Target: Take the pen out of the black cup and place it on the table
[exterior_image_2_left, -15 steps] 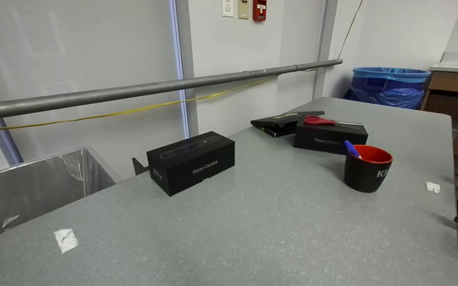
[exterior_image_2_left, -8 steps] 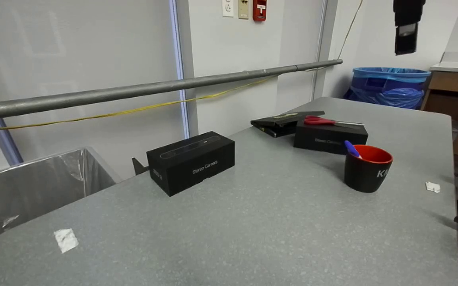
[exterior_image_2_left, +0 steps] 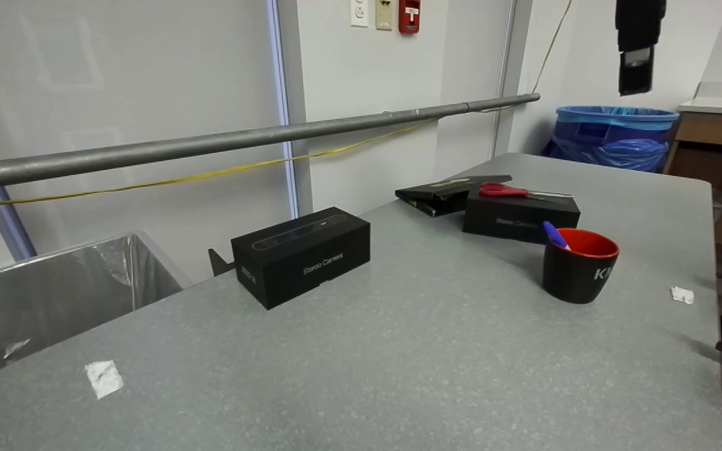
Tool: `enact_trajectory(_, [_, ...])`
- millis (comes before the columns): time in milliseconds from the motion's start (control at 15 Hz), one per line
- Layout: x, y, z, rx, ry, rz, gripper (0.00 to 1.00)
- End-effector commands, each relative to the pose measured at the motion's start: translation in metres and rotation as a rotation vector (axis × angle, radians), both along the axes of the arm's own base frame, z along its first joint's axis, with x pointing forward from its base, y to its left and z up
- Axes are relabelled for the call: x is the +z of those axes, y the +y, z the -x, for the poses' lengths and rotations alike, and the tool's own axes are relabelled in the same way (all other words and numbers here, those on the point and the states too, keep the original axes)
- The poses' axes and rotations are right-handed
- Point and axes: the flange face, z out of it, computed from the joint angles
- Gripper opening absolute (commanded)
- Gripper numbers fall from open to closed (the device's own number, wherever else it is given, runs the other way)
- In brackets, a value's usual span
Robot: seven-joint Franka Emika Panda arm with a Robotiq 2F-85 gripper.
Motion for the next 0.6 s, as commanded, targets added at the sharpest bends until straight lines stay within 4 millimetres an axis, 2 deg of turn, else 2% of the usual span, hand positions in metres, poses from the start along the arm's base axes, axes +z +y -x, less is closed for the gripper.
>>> enact_trajectory(0, [-0.046,-0.011,-0.021,0.031,0.012,0.034,1.0])
enact_trajectory(400, [-0.124,-0.03,-0.052,0.103,0.042,0.041,1.0])
enact_trajectory(533, [-0.137,-0.034,-0.056,0.094,0.065,0.023,1.0])
